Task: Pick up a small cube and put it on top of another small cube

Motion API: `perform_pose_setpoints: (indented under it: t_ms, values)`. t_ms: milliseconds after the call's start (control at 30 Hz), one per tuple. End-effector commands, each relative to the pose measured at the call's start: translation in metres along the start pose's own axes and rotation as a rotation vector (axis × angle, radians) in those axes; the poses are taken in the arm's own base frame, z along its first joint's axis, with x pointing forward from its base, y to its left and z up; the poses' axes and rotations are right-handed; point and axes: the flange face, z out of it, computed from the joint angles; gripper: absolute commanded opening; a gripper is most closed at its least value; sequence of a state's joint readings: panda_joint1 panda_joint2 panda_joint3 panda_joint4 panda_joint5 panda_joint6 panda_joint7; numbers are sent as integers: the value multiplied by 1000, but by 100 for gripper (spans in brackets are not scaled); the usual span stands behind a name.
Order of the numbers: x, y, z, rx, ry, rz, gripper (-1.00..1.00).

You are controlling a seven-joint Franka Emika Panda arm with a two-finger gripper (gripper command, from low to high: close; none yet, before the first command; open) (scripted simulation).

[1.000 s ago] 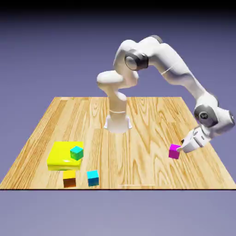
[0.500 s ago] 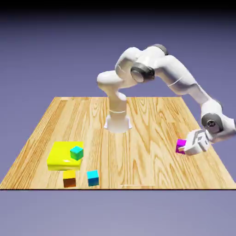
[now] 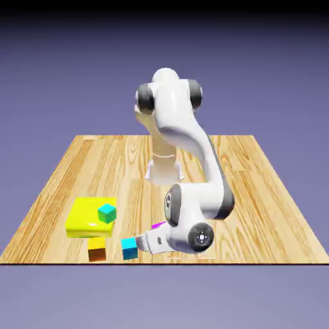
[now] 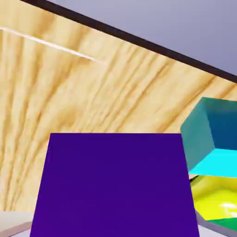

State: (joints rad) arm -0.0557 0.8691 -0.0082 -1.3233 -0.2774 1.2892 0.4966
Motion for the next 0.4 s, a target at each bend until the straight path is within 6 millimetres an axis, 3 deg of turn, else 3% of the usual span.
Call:
perform_pose_setpoints:
  t_ms: [0, 33, 233, 267, 300, 367]
  values:
    - [5, 10, 1, 9, -5, 10, -100]
    - [5, 10, 1, 9, -5, 10, -100]
    - [16, -1, 62, 10, -5, 9, -100]
    - [16, -1, 62, 10, -5, 9, 100]
    - [16, -1, 62, 10, -5, 9, 100]
    - [14, 2, 41, 9, -5, 10, 100]
